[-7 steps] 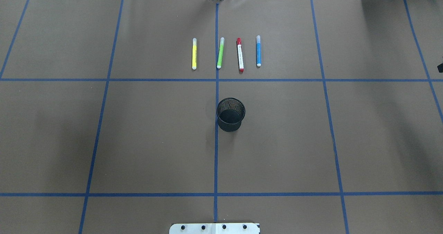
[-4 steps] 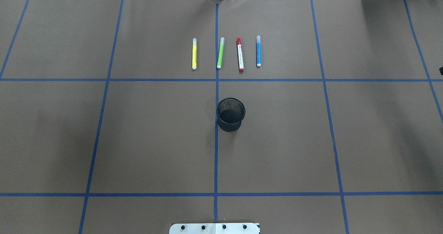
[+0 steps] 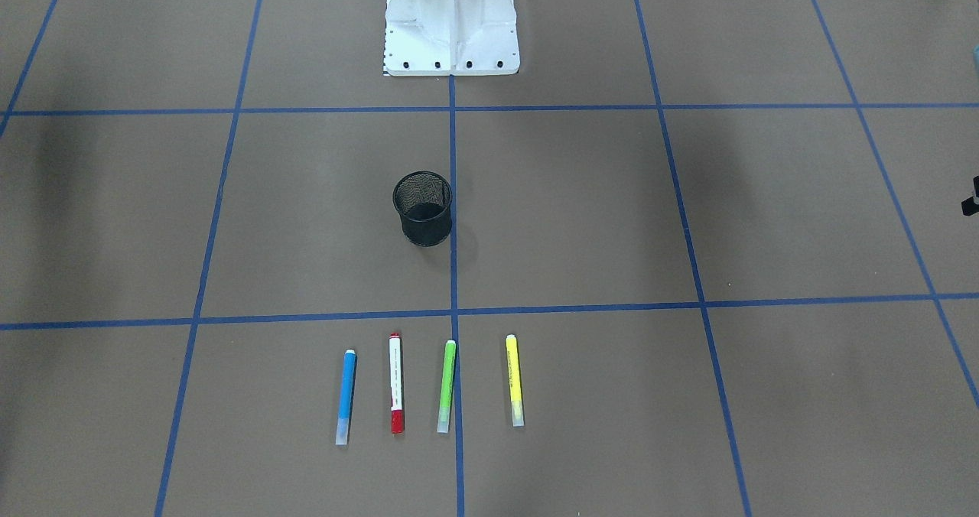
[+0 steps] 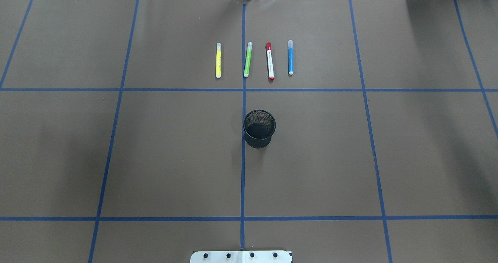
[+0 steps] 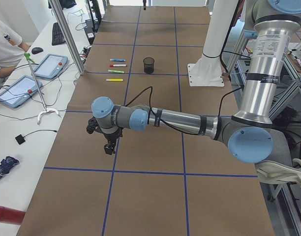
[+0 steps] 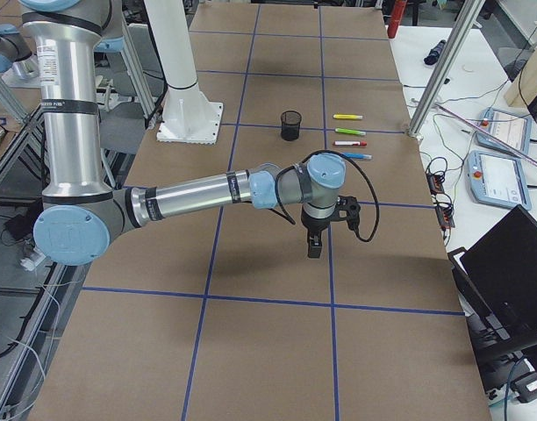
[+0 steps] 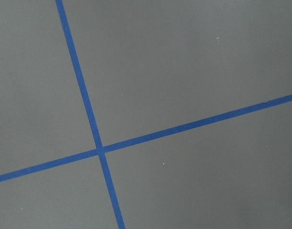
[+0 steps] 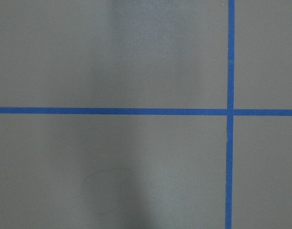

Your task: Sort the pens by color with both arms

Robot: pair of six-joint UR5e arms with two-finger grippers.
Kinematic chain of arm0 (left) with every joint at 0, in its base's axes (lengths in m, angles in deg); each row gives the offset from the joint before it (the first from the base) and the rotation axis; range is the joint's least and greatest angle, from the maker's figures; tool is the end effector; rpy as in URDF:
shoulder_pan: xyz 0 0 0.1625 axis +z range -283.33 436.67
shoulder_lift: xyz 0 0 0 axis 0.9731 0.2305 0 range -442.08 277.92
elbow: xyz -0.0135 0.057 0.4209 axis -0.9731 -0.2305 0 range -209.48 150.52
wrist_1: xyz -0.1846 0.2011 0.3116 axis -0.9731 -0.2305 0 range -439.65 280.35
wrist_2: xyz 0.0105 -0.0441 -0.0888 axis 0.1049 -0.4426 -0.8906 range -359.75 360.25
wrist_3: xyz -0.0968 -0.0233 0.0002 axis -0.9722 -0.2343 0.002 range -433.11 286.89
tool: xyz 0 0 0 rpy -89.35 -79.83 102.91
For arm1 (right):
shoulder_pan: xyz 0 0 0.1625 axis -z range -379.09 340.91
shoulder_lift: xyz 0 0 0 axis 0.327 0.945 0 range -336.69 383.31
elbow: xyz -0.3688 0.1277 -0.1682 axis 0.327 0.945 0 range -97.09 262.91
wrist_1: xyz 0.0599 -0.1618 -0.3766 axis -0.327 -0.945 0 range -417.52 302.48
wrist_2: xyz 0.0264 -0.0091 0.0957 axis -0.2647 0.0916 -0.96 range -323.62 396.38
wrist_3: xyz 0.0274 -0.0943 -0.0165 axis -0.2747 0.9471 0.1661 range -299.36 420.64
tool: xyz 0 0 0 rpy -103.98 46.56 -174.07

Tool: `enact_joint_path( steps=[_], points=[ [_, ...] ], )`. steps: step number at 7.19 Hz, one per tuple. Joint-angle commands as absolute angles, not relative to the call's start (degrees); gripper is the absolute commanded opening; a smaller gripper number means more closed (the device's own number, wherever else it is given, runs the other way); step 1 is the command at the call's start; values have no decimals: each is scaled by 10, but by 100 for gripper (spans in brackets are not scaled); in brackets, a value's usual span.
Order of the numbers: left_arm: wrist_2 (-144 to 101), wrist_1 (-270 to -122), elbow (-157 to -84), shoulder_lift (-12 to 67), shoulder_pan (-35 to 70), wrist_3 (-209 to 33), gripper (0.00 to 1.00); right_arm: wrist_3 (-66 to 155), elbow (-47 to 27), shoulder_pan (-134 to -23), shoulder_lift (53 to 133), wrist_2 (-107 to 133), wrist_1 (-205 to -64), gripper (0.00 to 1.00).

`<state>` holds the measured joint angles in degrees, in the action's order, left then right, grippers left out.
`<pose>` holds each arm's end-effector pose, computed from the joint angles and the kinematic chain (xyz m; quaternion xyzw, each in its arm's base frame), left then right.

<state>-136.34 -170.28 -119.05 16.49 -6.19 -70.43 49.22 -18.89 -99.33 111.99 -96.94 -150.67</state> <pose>0.0092 -0.5638 0.5796 0.0548 0.3967 0.1085 0.9098 -0.0212 -0.5063 0.5525 0.0118 -0.3762 -0.0186 0.9263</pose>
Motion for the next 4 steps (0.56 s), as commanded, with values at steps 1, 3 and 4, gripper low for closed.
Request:
enact_joint_path(
  steps=[1, 3, 4],
  points=[
    [-1363, -1704, -1192, 165, -61, -744, 100, 502, -192, -994, 1118, -964, -1516, 99],
    [-1363, -1705, -1194, 164, -62, -746, 99, 501, -192, -995, 1117, -964, -1516, 99],
    [-1365, -1705, -1196, 164, -63, -747, 100, 500, -190, -994, 1116, -963, -1516, 99]
  ],
)
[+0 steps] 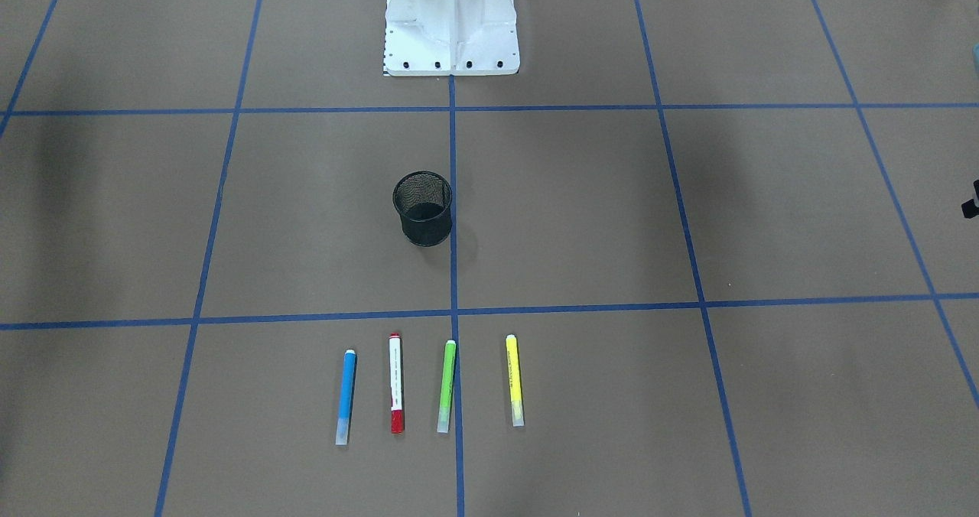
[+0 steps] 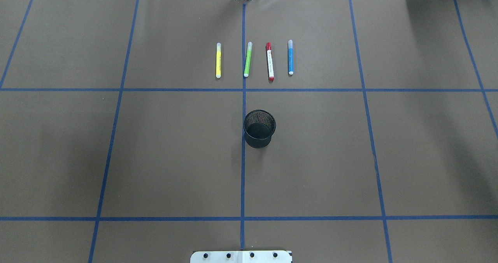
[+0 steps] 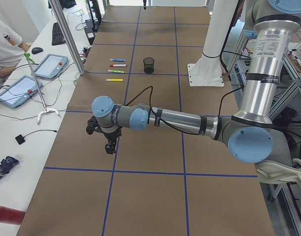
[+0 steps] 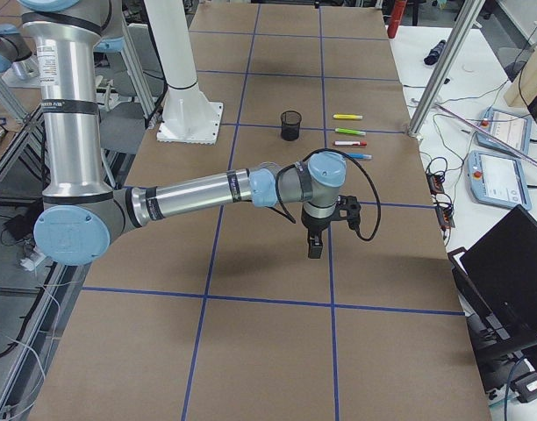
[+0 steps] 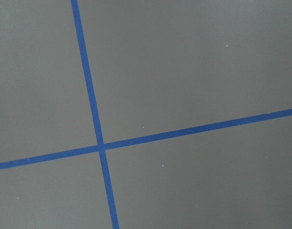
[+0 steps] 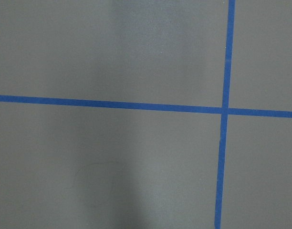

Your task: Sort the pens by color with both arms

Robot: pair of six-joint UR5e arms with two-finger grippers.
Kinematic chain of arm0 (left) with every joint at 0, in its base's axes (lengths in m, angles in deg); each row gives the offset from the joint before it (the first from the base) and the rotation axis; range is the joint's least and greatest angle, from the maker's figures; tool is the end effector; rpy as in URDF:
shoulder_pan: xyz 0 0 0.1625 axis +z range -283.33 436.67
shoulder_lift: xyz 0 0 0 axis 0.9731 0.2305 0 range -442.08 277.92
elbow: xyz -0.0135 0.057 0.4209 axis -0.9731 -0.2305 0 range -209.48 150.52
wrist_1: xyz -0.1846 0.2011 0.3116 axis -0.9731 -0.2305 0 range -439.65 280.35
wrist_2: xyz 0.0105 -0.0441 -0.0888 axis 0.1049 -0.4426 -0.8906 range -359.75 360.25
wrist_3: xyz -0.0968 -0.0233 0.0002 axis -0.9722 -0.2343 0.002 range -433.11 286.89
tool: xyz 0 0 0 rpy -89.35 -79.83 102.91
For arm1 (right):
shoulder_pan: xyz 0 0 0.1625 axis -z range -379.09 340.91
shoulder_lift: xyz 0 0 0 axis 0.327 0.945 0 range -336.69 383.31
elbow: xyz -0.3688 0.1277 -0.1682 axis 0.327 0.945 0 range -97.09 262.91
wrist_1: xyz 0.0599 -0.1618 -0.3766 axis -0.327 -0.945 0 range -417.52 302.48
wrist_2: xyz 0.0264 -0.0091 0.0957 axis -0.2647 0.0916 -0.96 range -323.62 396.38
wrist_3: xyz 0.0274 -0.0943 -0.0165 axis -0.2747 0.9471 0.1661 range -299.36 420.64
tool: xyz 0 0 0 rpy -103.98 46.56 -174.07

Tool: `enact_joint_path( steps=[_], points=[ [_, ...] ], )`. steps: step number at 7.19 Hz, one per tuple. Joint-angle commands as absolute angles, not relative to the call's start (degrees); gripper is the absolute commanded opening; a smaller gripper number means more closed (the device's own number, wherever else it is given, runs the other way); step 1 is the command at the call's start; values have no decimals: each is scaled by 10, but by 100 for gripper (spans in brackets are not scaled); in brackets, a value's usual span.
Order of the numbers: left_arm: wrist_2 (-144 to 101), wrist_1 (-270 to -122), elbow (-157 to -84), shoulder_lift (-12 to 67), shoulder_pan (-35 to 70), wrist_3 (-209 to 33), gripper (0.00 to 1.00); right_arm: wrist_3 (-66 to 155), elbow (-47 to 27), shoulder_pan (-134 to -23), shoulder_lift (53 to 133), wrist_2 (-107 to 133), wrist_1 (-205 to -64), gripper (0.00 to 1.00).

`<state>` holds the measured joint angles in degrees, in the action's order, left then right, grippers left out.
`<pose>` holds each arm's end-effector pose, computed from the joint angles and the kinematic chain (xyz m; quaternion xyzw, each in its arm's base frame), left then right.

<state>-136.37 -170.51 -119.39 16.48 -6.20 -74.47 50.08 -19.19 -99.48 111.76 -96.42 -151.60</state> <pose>0.0091 -0.5639 0.5763 0.0452 0.3988 0.0782 0.9126 -0.0194 -0.5070 0.5503 0.0128 -0.3715 -0.0227 0.9281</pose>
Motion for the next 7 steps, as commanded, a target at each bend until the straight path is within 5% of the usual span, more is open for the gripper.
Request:
enact_joint_path(
  steps=[1, 7],
  points=[
    [-1364, -1705, -1197, 164, -66, -747, 100, 500, -190, -994, 1116, -963, -1516, 99],
    [-1364, -1705, -1212, 157, -66, -750, 100, 498, -189, -995, 1117, -963, -1516, 99]
  ],
)
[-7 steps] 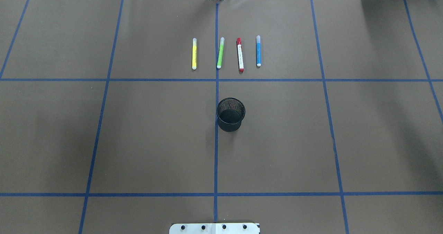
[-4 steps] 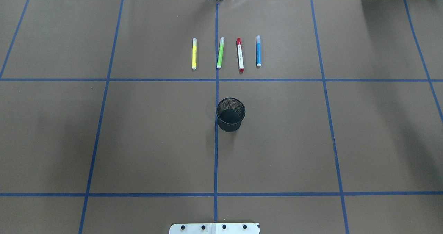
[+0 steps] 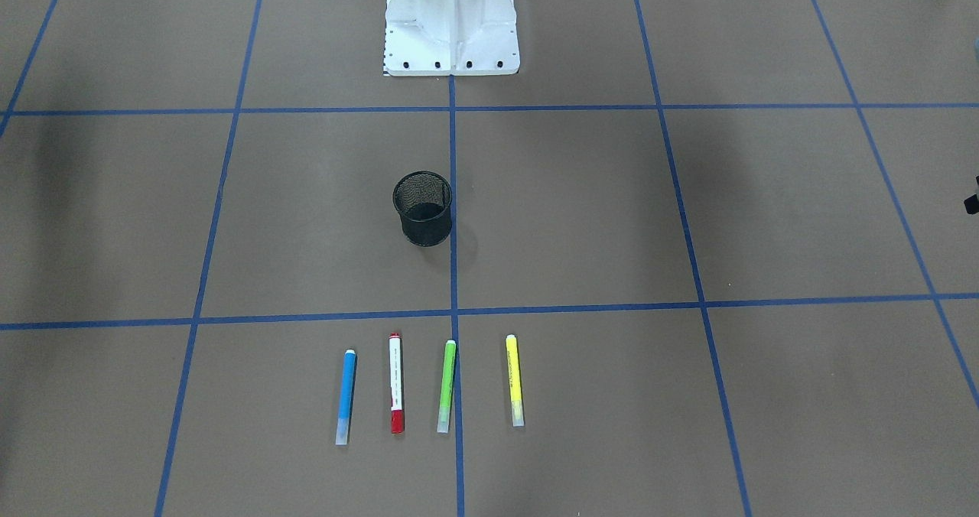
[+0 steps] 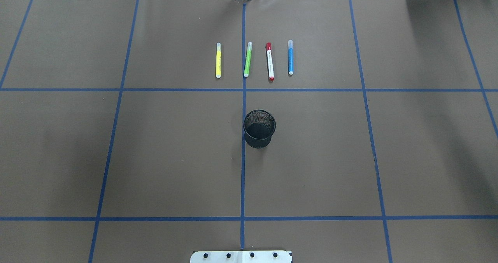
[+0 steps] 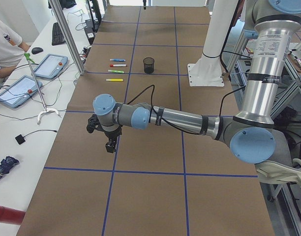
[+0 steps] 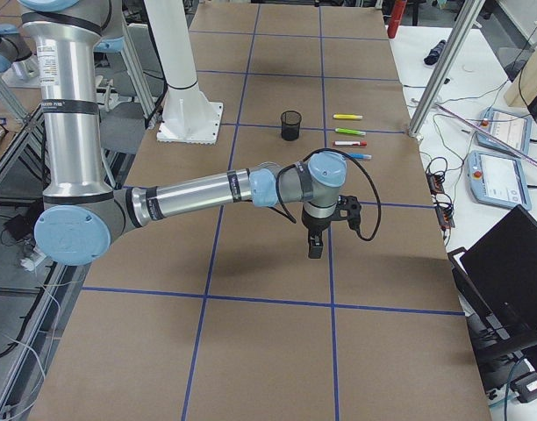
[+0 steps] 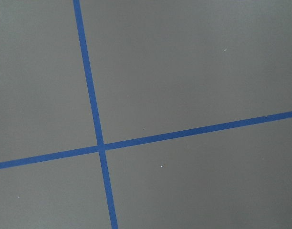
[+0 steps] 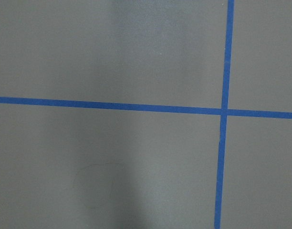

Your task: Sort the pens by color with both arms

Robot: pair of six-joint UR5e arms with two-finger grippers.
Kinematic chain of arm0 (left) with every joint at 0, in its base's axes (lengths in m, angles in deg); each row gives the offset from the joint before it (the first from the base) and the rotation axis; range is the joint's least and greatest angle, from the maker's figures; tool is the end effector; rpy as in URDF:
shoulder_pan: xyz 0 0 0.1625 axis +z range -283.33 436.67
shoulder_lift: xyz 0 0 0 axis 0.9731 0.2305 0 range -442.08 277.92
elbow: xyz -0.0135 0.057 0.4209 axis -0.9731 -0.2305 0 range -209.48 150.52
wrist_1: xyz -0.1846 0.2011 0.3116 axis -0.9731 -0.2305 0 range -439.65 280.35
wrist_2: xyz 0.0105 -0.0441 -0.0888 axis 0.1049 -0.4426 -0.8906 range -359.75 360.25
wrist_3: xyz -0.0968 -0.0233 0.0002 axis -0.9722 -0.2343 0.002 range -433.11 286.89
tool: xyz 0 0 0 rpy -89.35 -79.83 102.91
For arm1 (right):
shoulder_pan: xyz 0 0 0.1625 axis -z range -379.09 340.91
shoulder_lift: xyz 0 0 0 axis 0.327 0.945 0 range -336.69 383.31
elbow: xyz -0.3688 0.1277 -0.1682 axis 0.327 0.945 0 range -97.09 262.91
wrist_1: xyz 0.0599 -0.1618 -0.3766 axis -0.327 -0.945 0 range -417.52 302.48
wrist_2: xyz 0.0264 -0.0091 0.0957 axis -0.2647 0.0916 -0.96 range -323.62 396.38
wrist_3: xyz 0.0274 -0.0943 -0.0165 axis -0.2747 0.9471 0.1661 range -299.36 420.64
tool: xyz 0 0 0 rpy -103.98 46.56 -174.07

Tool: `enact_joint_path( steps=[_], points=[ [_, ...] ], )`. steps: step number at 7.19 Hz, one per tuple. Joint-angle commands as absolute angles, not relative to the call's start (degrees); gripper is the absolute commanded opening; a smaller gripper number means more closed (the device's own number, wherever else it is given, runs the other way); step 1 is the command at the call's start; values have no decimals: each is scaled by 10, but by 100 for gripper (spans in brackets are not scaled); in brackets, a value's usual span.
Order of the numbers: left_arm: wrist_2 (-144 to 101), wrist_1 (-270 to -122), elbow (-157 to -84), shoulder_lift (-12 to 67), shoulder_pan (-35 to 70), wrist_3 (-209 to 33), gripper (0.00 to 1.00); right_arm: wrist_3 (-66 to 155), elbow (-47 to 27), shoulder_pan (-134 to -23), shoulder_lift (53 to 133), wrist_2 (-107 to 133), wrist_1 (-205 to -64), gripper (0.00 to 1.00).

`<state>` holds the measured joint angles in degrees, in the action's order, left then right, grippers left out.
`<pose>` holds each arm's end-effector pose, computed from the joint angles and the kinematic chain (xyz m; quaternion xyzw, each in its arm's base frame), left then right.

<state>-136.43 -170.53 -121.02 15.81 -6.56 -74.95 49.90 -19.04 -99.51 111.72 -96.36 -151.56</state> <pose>0.0051 -0.5588 0.5685 0.0526 0.3997 0.0749 0.9121 -0.0191 -0.5075 0.5512 0.0118 -0.3710 -0.0207 0.9283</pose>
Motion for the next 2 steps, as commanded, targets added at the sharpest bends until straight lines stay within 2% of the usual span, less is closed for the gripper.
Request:
enact_joint_path(
  steps=[1, 2],
  points=[
    [-1364, -1705, -1214, 157, -66, -750, 100, 498, -188, -994, 1116, -963, -1515, 99],
    [-1364, -1705, -1213, 157, -66, -750, 99, 498, -188, -994, 1116, -963, -1515, 99]
  ],
)
